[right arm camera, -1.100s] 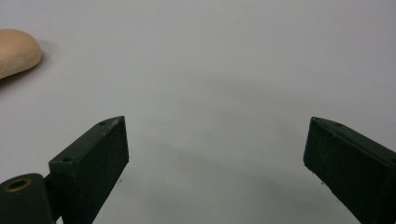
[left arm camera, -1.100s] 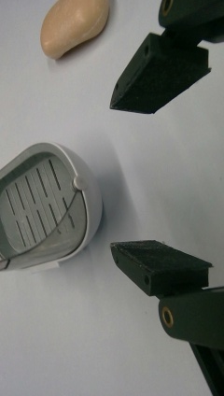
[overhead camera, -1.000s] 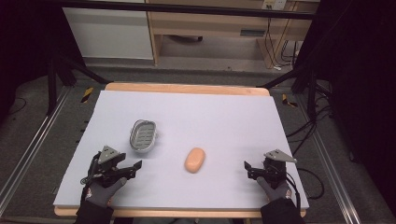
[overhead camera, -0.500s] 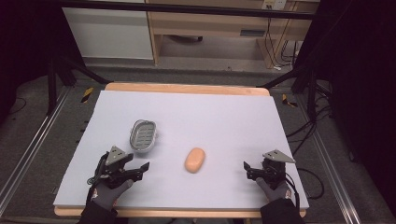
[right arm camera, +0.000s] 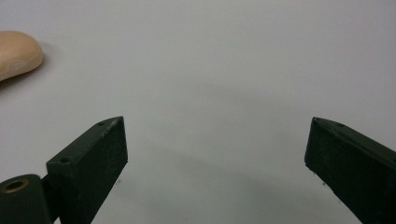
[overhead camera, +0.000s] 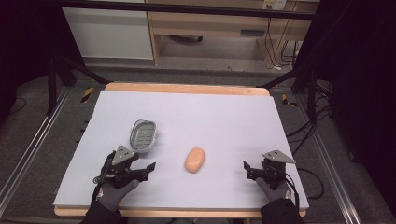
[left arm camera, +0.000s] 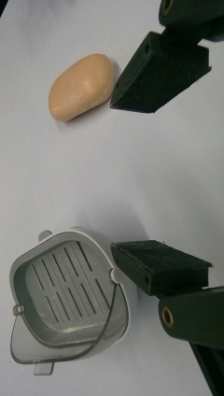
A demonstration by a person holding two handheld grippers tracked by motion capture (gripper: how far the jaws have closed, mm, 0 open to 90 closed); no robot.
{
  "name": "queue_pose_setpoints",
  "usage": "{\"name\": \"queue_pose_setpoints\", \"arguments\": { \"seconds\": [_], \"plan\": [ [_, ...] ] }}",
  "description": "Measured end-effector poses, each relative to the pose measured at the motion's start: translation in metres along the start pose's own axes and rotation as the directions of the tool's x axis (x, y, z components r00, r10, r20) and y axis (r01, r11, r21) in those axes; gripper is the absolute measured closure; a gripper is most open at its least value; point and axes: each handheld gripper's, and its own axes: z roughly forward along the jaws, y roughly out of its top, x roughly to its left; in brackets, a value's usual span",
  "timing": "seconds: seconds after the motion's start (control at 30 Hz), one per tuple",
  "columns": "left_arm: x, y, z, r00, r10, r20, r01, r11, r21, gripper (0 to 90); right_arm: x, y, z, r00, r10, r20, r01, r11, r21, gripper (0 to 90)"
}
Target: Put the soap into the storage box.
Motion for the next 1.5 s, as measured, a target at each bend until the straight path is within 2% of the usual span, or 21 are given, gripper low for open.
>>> {"name": "queue_pose_setpoints", "arguments": {
  "seconds": [0.03, 0.37, 0.53, 0.67, 0.8, 1.1, 1.5],
  "plan": [
    [-0.001, 0.001, 0.000, 1.0000, 0.002, 0.002, -0.002, 1.0000, 0.000, 25.1, 0.000, 0.000, -0.001, 0.9999, 0.012, 0.001, -0.012, 1.000, -0.001, 5.7],
    [-0.011, 0.008, 0.005, 0.9996, 0.013, 0.023, -0.013, 0.9999, 0.003, 24.9, 0.001, 0.002, -0.001, 0.9999, 0.010, 0.012, -0.010, 1.000, -0.010, 5.6],
    [-0.018, 0.014, 0.008, 0.9990, 0.029, 0.034, -0.029, 0.9996, 0.005, 24.8, 0.001, 0.002, -0.002, 0.9996, 0.020, 0.019, -0.020, 1.000, -0.010, 5.6],
    [-0.025, 0.023, 0.012, 0.9975, 0.051, 0.048, -0.051, 0.9987, 0.003, 24.6, 0.001, 0.002, -0.001, 0.9997, 0.005, 0.024, -0.005, 1.000, -0.010, 5.6],
    [-0.031, 0.031, 0.016, 0.9973, 0.047, 0.056, -0.046, 0.9989, -0.010, 24.4, 0.001, 0.003, -0.003, 0.9994, 0.012, 0.033, -0.012, 1.000, -0.020, 5.4],
    [-0.041, 0.045, 0.025, 0.9958, 0.065, 0.065, -0.064, 0.9978, -0.015, 24.2, 0.000, 0.003, -0.003, 0.9993, 0.012, 0.035, -0.011, 1.000, -0.023, 5.4],
    [-0.052, 0.051, 0.041, 0.9945, 0.068, 0.080, -0.068, 0.9977, -0.006, 24.3, 0.000, 0.003, -0.003, 0.9994, 0.012, 0.034, -0.011, 1.000, -0.021, 5.4]
  ]
}}
